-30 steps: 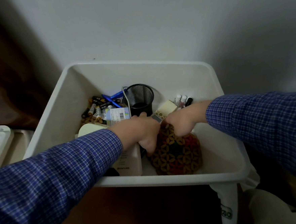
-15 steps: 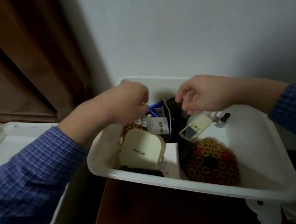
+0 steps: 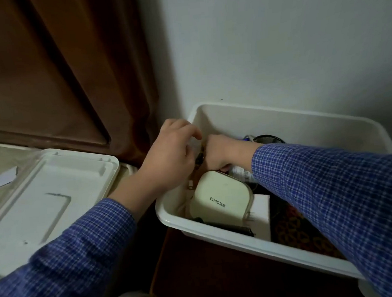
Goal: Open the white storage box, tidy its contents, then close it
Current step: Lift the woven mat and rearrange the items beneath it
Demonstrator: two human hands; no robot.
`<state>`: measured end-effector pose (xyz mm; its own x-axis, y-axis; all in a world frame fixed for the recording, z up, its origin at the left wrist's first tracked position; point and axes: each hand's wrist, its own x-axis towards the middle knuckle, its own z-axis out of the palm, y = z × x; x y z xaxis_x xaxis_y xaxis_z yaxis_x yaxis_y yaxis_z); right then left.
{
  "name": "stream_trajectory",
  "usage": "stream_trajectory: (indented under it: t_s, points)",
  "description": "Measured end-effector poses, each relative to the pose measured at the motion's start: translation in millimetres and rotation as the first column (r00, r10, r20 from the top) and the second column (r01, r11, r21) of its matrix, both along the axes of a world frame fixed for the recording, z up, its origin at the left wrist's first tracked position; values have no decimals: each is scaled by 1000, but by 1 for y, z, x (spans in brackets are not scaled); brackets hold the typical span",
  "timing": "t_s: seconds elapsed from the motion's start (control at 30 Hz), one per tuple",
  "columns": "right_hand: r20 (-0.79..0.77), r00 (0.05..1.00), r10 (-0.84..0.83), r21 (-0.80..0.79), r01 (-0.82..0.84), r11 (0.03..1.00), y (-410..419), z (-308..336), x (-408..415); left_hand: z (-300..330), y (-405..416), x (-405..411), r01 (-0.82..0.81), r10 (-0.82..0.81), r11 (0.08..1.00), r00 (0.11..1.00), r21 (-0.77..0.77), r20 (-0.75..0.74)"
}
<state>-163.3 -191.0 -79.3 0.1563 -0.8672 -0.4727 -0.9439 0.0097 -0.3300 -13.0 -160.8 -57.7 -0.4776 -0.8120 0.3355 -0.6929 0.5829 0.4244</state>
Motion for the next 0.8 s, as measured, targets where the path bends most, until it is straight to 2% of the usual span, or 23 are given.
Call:
stream_trajectory:
  t_s: [0.23,0.4,0.5,0.67,0.8]
  points:
    - [-142,990,-17,-70,7,998,-13,-11,13,-2,-2,-3,-21,21,1000,1000,19,1]
    - [-123,989,85,-93,-96,991,-14,-7,13,-2,-1,-3,-19,20,999,999,33,-29]
    - [-118,991,69,-112,-82,990,-11,4,9,-3,-1,-2,-9,11,1000,998,24,-67]
    - [150,971,-186,-89,201,976,-6,30,-9,-5,0,0,-32,42,995,993,92,-115]
    - [296,915,-275,-79,310,947,-1,45,-17,-1,3,1,-55,69,991,990,120,-121]
